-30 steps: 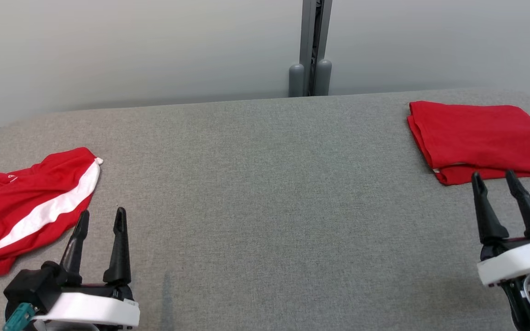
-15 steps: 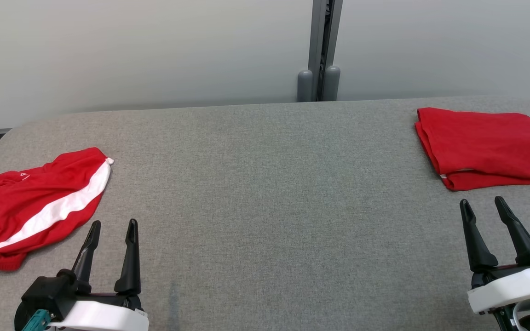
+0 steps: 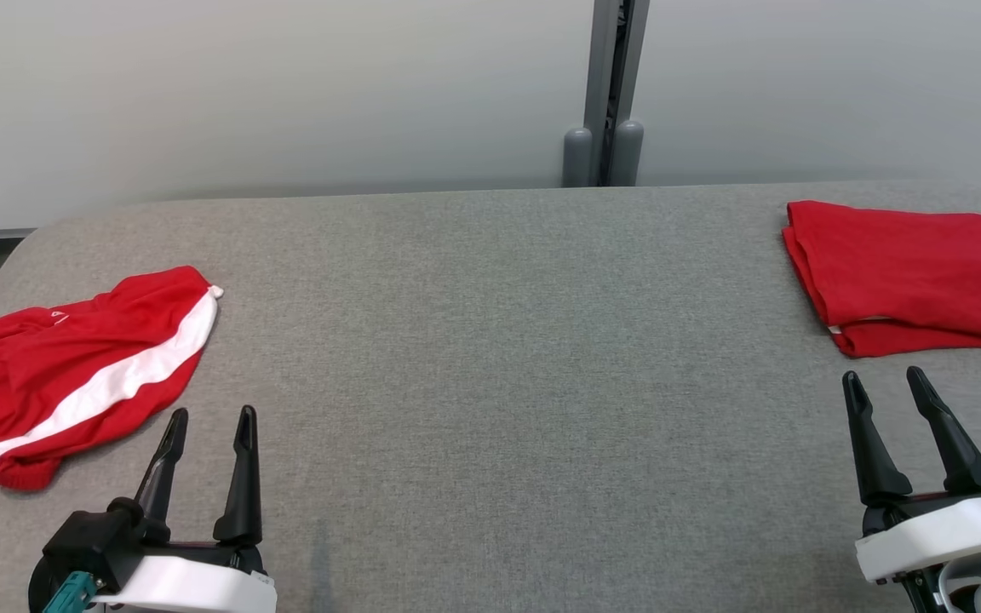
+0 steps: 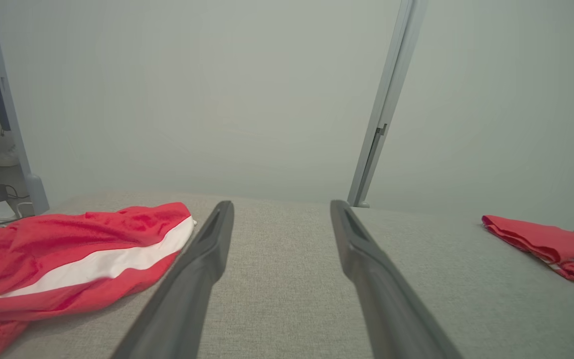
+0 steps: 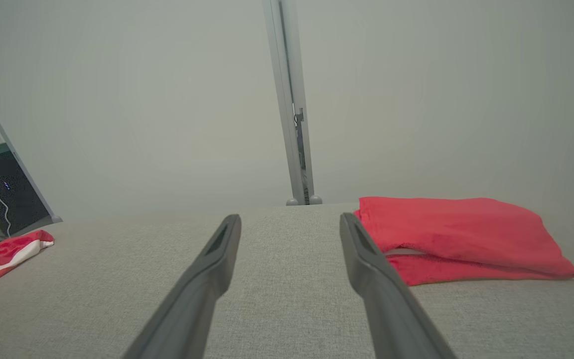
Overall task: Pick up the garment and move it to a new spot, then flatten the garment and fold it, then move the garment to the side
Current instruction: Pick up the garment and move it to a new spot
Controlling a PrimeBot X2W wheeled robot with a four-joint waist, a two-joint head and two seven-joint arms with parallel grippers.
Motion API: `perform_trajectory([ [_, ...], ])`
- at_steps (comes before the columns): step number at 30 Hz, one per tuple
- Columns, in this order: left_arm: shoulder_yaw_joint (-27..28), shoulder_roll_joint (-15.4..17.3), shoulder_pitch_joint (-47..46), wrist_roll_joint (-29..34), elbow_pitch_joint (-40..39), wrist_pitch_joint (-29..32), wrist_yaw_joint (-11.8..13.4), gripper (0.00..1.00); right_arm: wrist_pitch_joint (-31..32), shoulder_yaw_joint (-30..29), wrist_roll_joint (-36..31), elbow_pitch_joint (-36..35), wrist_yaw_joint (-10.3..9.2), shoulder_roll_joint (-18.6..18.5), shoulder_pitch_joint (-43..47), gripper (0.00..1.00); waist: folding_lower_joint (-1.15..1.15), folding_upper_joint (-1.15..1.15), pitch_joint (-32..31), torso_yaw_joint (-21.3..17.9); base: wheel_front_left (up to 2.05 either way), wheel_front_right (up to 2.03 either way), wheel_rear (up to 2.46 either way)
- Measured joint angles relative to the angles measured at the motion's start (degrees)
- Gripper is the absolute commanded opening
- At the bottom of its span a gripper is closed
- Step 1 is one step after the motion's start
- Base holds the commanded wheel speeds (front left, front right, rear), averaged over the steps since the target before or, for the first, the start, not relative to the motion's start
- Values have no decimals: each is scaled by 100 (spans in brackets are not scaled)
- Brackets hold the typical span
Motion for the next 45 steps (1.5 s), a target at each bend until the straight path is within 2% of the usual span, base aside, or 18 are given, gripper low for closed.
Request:
perform_trajectory([
  [12, 93, -4, -52, 96, 65, 0, -26, 100, -7, 243, 67, 68, 0, 12, -28, 100, 0, 0, -10, 546, 0, 0, 0],
  [31, 154, 99, -104, 68, 319, 54, 94, 100, -7, 648, 199, 318, 0, 19, -123, 100, 0, 0, -159, 2056, 0, 0, 0],
  [39, 156, 121, -70, -8, 348, 94, 116, 100, -7, 704, 166, 157, 0, 32, -182, 100, 0, 0, -181, 2472, 0, 0, 0],
  [45, 159, 114, -71, -76, 335, 94, 135, 100, -7, 754, 164, 156, 0, 59, -192, 100, 0, 0, -105, 2523, 0, 0, 0],
])
